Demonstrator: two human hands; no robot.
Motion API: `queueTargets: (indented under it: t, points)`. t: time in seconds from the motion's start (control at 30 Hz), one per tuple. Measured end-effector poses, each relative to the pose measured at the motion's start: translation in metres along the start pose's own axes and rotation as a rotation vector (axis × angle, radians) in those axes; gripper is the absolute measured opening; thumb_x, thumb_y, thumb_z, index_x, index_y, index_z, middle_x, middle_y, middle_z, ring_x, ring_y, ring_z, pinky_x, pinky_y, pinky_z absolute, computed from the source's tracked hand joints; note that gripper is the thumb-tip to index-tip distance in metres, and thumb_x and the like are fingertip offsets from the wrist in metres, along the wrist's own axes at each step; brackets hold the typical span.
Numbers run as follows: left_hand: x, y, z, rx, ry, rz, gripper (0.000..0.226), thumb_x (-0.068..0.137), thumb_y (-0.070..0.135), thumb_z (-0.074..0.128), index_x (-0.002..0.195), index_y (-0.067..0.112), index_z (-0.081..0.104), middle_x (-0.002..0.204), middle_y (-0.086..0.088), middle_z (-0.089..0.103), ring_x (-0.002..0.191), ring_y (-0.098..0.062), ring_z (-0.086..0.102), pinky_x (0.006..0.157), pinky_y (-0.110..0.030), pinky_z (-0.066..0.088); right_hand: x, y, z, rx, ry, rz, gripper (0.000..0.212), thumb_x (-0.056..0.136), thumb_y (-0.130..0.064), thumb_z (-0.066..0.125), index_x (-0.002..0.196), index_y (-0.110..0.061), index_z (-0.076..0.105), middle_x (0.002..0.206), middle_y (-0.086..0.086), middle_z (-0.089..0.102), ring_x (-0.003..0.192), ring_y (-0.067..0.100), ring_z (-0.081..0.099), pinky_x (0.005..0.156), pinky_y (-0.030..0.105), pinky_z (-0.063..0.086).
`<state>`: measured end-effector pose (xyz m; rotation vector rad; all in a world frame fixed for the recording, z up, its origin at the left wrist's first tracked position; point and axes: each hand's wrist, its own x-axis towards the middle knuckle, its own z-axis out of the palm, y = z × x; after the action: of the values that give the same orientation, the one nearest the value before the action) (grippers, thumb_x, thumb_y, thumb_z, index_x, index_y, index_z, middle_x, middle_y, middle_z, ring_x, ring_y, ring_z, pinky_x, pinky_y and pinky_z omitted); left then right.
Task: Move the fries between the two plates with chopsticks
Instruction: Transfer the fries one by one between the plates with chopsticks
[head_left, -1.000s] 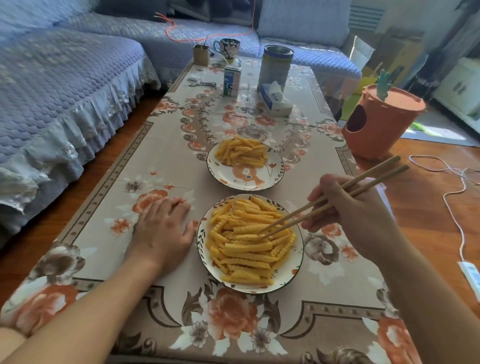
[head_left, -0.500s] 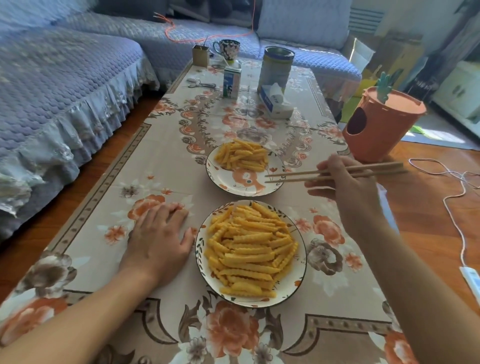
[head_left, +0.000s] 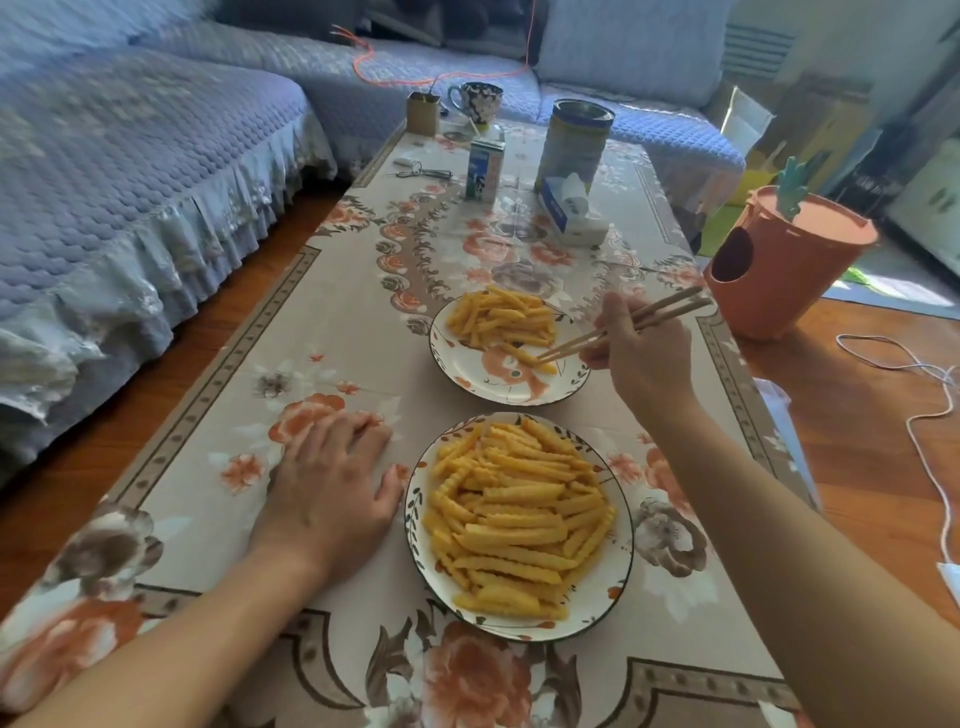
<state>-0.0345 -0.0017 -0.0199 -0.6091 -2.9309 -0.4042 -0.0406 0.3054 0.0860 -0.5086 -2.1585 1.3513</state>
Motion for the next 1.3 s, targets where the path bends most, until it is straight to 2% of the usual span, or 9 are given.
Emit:
queueTargets:
  t: [0.1,0.2,0.27,0.33,0.43,0.57,0.83,1.07,1.3]
  points:
    - [0.0,0.001,-0.001,-0.005,-0.001,-0.002,0.046,0.092,0.05,0.041,0.129,0.028,0.057,0.138,0.001,0.053,0.134,-0.023,0.041,0.114,-0.047,0.033,-0.002,-0.002,-0.004,-0.007,-0.001,0.02,0.03,0.104,-0.031,0.057,0.08,-0.016,0.067,0.075,0.014,0.073,0.058,0.026,0.073,0.061,0.04,0.064]
    - [0.0,0.001,-0.002,-0.013,-0.015,-0.005,0.049,0.092,0.051,0.038,0.131,0.028,0.056,0.14,0.001,0.052,0.135,-0.023,0.04,0.117,-0.047,0.032,-0.006,-0.008,-0.003,-0.004,-0.006,0.037,0.034,0.106,-0.032,0.054,0.083,-0.01,0.067,0.079,0.022,0.072,0.056,0.026,0.072,0.057,0.037,0.063]
    - [-0.001,0.001,-0.003,-0.015,-0.014,-0.005,0.05,0.092,0.052,0.037,0.131,0.028,0.056,0.14,0.001,0.052,0.135,-0.023,0.04,0.117,-0.047,0.031,-0.011,-0.015,-0.007,0.026,0.011,0.043,0.038,0.107,-0.034,0.052,0.083,-0.007,0.066,0.076,0.024,0.071,0.054,0.026,0.071,0.056,0.037,0.063]
    - [-0.001,0.002,-0.004,-0.017,-0.015,-0.007,0.05,0.091,0.052,0.037,0.131,0.028,0.056,0.14,0.0,0.053,0.134,-0.024,0.041,0.117,-0.047,0.032,-0.021,-0.028,-0.018,0.122,0.038,0.042,0.04,0.107,-0.035,0.051,0.081,-0.007,0.064,0.069,0.02,0.07,0.054,0.028,0.071,0.057,0.042,0.063]
    - [0.0,0.002,-0.004,-0.011,-0.029,-0.015,0.051,0.091,0.052,0.036,0.132,0.028,0.055,0.139,-0.001,0.052,0.134,-0.025,0.041,0.117,-0.047,0.032,-0.046,-0.05,-0.042,0.249,0.017,0.049,0.043,0.108,-0.035,0.048,0.081,-0.005,0.064,0.06,0.011,0.069,0.054,0.028,0.071,0.055,0.039,0.063]
    - [-0.002,0.004,-0.007,-0.013,-0.047,-0.025,0.053,0.091,0.052,0.036,0.133,0.027,0.056,0.138,-0.003,0.053,0.133,-0.027,0.042,0.116,-0.048,0.032,-0.08,-0.062,-0.067,0.212,-0.112,0.067,0.046,0.107,-0.035,0.047,0.084,0.001,0.064,0.059,0.012,0.069,0.054,0.031,0.071,0.055,0.038,0.063]
    - [-0.003,0.002,-0.009,-0.018,-0.048,-0.01,0.056,0.091,0.053,0.033,0.134,0.025,0.056,0.139,-0.003,0.054,0.132,-0.026,0.042,0.115,-0.048,0.032,-0.099,-0.062,-0.079,0.102,-0.186,0.097,0.044,0.106,-0.035,0.05,0.085,0.0,0.066,0.06,0.013,0.068,0.058,0.036,0.071,0.061,0.047,0.063]
    - [-0.004,0.004,-0.008,-0.008,-0.04,-0.003,0.056,0.092,0.051,0.034,0.132,0.02,0.059,0.14,-0.005,0.054,0.132,-0.027,0.042,0.113,-0.048,0.034,-0.068,-0.06,-0.093,0.215,-0.04,0.103,0.04,0.106,-0.032,0.052,0.079,-0.005,0.066,0.055,0.012,0.064,0.05,0.03,0.068,0.05,0.035,0.059]
    - [-0.006,0.007,-0.013,-0.013,-0.072,-0.024,0.052,0.093,0.047,0.038,0.133,0.021,0.058,0.142,-0.005,0.054,0.138,-0.028,0.043,0.117,-0.049,0.032,-0.027,-0.033,-0.05,0.15,-0.035,0.184,0.032,0.106,-0.029,0.054,0.087,-0.008,0.07,0.066,0.011,0.072,0.062,0.027,0.073,0.064,0.041,0.064]
